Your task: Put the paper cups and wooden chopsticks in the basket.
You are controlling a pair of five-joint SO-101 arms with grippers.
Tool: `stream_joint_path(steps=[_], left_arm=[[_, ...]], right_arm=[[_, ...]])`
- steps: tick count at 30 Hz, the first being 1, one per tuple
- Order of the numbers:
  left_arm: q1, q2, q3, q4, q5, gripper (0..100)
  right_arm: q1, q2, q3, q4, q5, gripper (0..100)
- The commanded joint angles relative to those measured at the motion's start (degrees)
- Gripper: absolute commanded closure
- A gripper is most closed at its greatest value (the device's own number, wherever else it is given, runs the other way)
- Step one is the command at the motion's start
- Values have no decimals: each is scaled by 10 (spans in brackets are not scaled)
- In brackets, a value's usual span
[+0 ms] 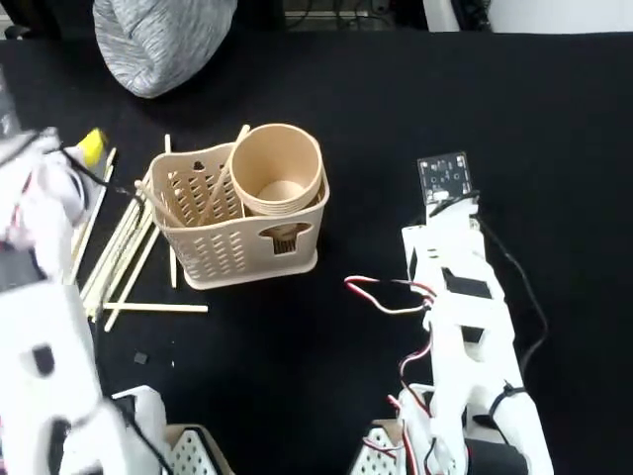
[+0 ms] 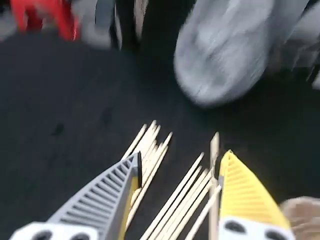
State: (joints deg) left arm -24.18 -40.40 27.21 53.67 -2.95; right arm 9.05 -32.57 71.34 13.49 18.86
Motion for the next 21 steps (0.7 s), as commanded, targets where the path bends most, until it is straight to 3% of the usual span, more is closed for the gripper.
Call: stream_joint_path(steps=[1,13,18,21], left_arm=[[-27,199,-111,49,-118,738],[-1,574,-262,84,-324,741],[22,638,-282,79,-339,751],[22,661,-306,79,-339,817]], right_arm=[[7,0,-2,-11,4,983],[7,0,-2,-11,4,983],[7,0,-2,-11,4,983],[7,0,-2,-11,4,983]])
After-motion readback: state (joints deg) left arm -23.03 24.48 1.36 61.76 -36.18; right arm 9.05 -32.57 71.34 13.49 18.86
